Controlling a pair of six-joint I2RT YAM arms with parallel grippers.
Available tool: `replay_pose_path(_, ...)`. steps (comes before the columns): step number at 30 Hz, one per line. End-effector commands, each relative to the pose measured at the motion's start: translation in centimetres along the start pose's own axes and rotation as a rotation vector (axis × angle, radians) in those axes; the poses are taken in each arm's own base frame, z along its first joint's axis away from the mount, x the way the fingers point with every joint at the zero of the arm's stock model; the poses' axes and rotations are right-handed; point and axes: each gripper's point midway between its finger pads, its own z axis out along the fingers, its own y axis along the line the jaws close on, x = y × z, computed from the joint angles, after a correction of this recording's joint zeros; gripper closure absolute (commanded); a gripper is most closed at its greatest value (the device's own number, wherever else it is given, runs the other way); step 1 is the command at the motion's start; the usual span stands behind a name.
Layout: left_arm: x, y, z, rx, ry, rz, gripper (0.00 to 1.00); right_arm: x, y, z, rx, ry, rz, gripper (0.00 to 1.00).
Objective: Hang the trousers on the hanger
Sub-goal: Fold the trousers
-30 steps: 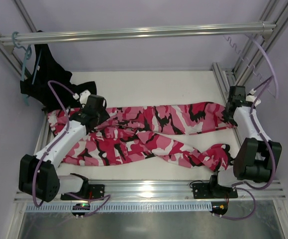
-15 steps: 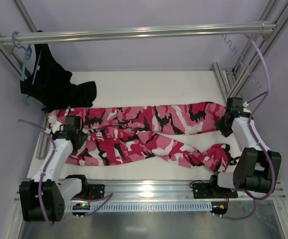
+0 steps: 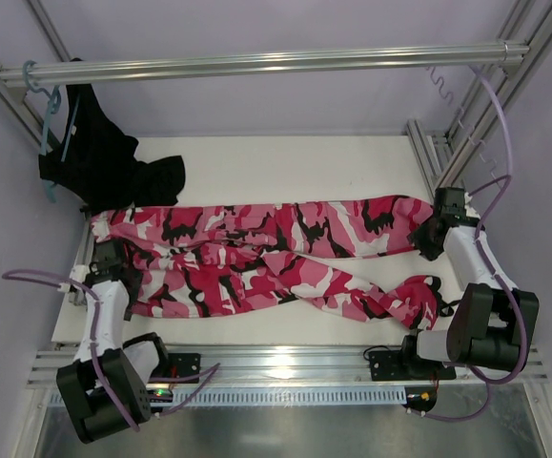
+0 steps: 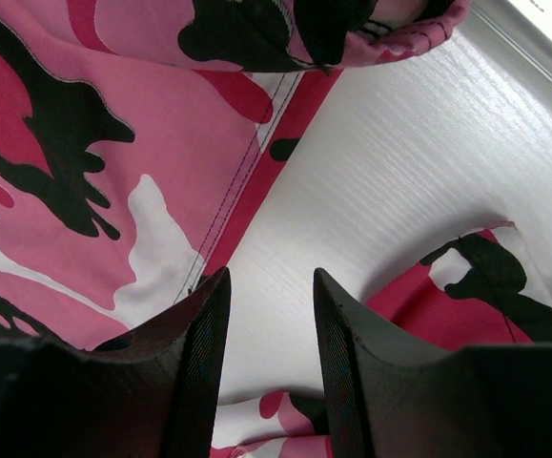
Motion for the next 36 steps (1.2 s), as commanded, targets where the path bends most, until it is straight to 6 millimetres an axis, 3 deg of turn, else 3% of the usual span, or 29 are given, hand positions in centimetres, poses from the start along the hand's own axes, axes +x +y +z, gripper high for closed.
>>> replay_pose_path(1,-0.7,0.7,1.5,-0.027,-0.060,-0.082,0.27,-0.8,1.1,-0.6,-0.071,-0.038,-0.007,0.57)
replay_pose_path(3,0.0,0.9,2.3,-0.038,-0.044,-0.100,0.28,-0.6,1.3,-0.8,-0.079,-0.025,0.005,0.57)
replay_pose_path(6,0.4,1.1,3.3,-0.070,-0.033,-0.092,0.32,-1.0,0.0,-1.4,0.016,-0.024,0.048,0.52)
replay_pose_path(7,0.5,1.0,3.5,-0.076,-0.027,-0.084,0.40,-1.0,-0.3,-1.6,0.037,-0.020,0.053,0.49)
replay_pose_path(8,0.6,1.0,3.6,-0.079,-0.017,-0.075,0.46,-1.0,-0.5,-1.9,0.049,-0.019,0.064,0.38)
replay_pose_path(9,0.6,0.7,3.9,-0.078,-0.013,-0.064,0.55,-0.9,-1.0,-2.3,0.077,-0.007,0.086,0.36)
replay_pose_path(10,0.6,0.6,4.0,-0.076,-0.011,-0.059,0.74,-0.8,-1.4,-2.4,0.096,0.001,0.101,0.35)
replay_pose_path(13,0.3,0.1,4.0,-0.052,-0.018,-0.049,0.98,-0.4,-3.3,-3.0,0.167,0.050,0.145,0.36)
replay_pose_path(18,-1.5,-1.0,2.6,-0.008,-0.064,-0.056,1.00,2.3,-5.8,-5.0,0.268,0.145,0.205,0.37)
replay_pose_path(24,-4.3,-2.9,-0.5,0.110,-0.146,-0.087,1.00,8.6,-2.5,-7.1,0.083,0.419,0.248,0.39)
replay_pose_path(29,-4.3,-3.8,-1.2,0.170,-0.136,-0.088,1.00,12.9,-1.1,-8.6,0.060,0.459,0.204,0.40)
replay_pose_path(36,-3.6,-4.7,-1.5,0.222,-0.091,-0.069,0.99,18.4,-3.8,-9.0,0.182,0.584,0.265,0.41)
